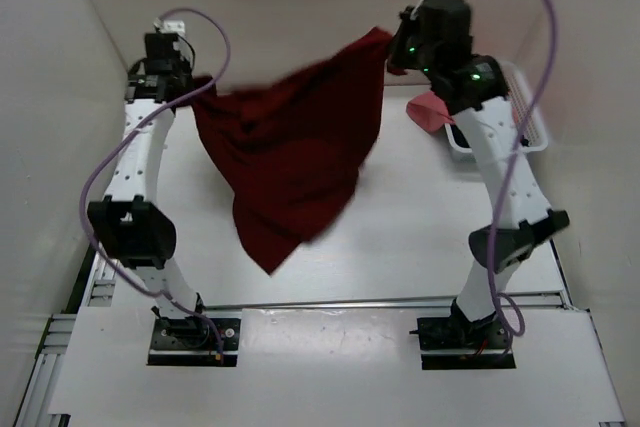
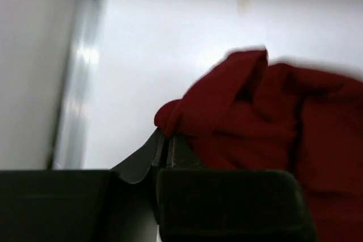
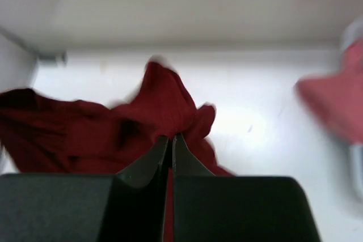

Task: Fold and stack the t-shirts
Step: Flatten out the tshirt

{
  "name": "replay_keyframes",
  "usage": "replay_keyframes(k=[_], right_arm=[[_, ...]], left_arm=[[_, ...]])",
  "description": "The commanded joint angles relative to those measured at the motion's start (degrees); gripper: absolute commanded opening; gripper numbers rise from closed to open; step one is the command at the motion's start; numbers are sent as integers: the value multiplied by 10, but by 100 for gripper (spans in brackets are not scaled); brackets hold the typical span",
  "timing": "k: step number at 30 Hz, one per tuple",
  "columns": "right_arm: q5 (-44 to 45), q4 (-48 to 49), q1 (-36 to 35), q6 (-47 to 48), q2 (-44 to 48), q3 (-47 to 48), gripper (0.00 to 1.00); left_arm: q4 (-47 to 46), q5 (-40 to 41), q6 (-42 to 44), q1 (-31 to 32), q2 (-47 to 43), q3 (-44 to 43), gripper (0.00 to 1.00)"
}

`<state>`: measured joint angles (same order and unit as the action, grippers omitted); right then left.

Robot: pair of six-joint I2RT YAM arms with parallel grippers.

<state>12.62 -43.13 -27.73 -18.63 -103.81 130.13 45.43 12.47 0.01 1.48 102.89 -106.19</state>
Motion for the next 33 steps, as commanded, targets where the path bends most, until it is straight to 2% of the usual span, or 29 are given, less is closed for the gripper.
replay_keyframes(k=[1, 5, 8, 10, 13, 14, 18, 20, 21, 22, 23, 24, 25, 27, 28, 29, 31, 32, 33], right_arm=[[64, -43, -4, 68, 56, 23, 0], [93, 9, -27, 73, 185, -145, 0], [141, 3, -52, 68, 257, -208, 0], [198, 3, -69, 74, 313, -258, 0], [249, 3, -117, 98, 372, -266, 0], [273, 3, -129, 108, 385, -253, 0], [288, 35, -153, 153, 409, -200, 0], [301, 80, -153, 218, 384, -190, 0], [306, 91, -143, 239, 341, -179, 0], [301, 97, -128, 253, 310, -133, 0], [257, 97, -111, 262, 277, -102, 0], [233, 97, -74, 262, 207, -70, 0], [207, 97, -52, 256, 173, -12, 0], [140, 97, 12, 194, 77, 34, 0], [131, 97, 27, 172, 47, 76, 0], [123, 97, 46, 149, -11, 93, 0], [116, 116, 51, 133, -58, 111, 0], [102, 116, 59, 121, -94, 111, 1], [95, 116, 59, 120, -110, 111, 19]], left_arm=[[11, 58, 0, -2, -81, -64, 10], [11, 102, 0, 20, -144, -18, 10], [11, 137, 0, 27, -182, 54, 10], [11, 132, 0, 27, -232, 89, 10], [50, 100, 0, 33, -291, 121, 10], [93, 95, 0, 40, -301, 126, 11], [171, 43, 0, 40, -350, 135, 11], [177, 26, 0, 40, -356, 150, 11], [177, 26, 0, 40, -350, 164, 11], [172, 26, 0, 40, -343, 164, 11], [171, 9, 0, 40, -333, 164, 11], [177, 1, 0, 40, -321, 154, 11], [177, -5, 0, 40, -296, 147, 11], [171, -12, 0, 40, -274, 147, 11], [171, -21, 0, 40, -252, 147, 11], [166, -38, 0, 40, -242, 147, 11], [160, -55, 0, 45, -218, 168, 11], [160, -68, 0, 45, -210, 176, 12], [160, -75, 0, 45, -204, 183, 12]])
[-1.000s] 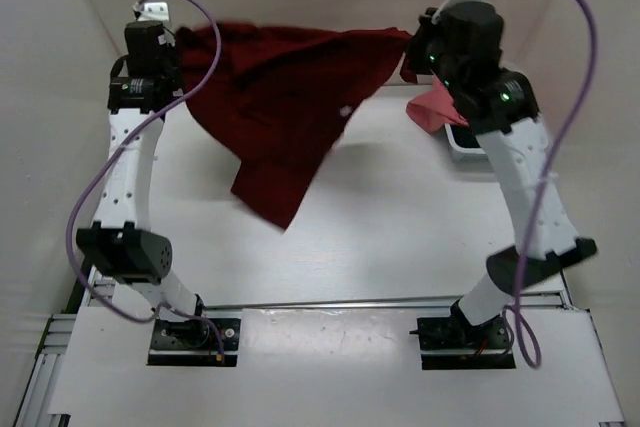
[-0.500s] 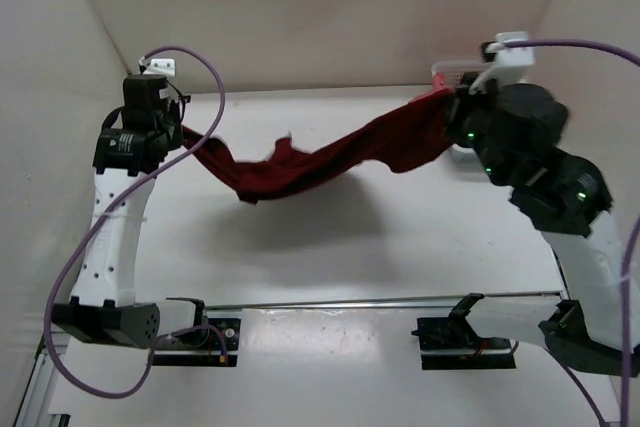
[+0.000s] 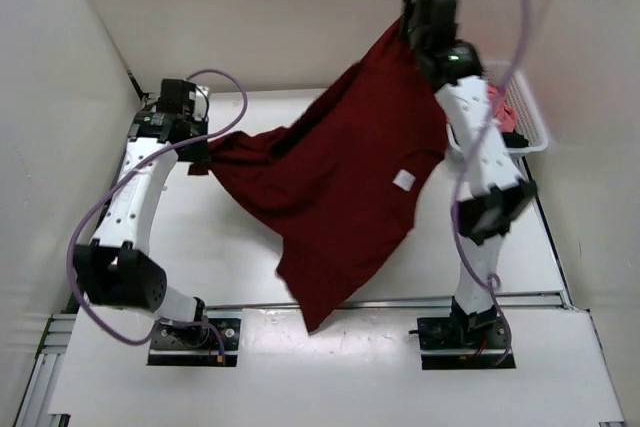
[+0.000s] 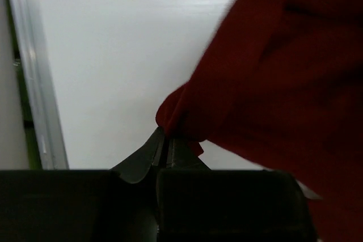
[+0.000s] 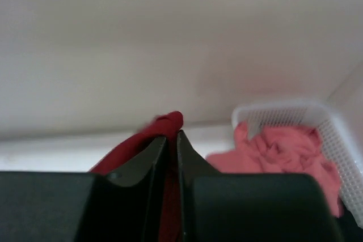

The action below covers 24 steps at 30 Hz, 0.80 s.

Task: Fold and stack the t-shirts
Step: Flatten out the tshirt

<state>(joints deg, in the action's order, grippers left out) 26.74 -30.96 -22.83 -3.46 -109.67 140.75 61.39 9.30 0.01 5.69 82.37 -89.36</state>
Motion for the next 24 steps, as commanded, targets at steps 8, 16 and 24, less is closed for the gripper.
replay_keyframes(k=[8, 16, 24], right_arm=[[-125, -130, 2, -103, -8, -125, 100], [-248, -89, -247, -272, 264, -707, 100], [-261, 1, -371, -377, 217, -788, 100]], left_arm=[[-64, -75, 0, 13, 10, 140, 14], [-89, -56, 0, 6, -25, 211, 14], [-89, -11, 0, -47, -111, 272, 16]])
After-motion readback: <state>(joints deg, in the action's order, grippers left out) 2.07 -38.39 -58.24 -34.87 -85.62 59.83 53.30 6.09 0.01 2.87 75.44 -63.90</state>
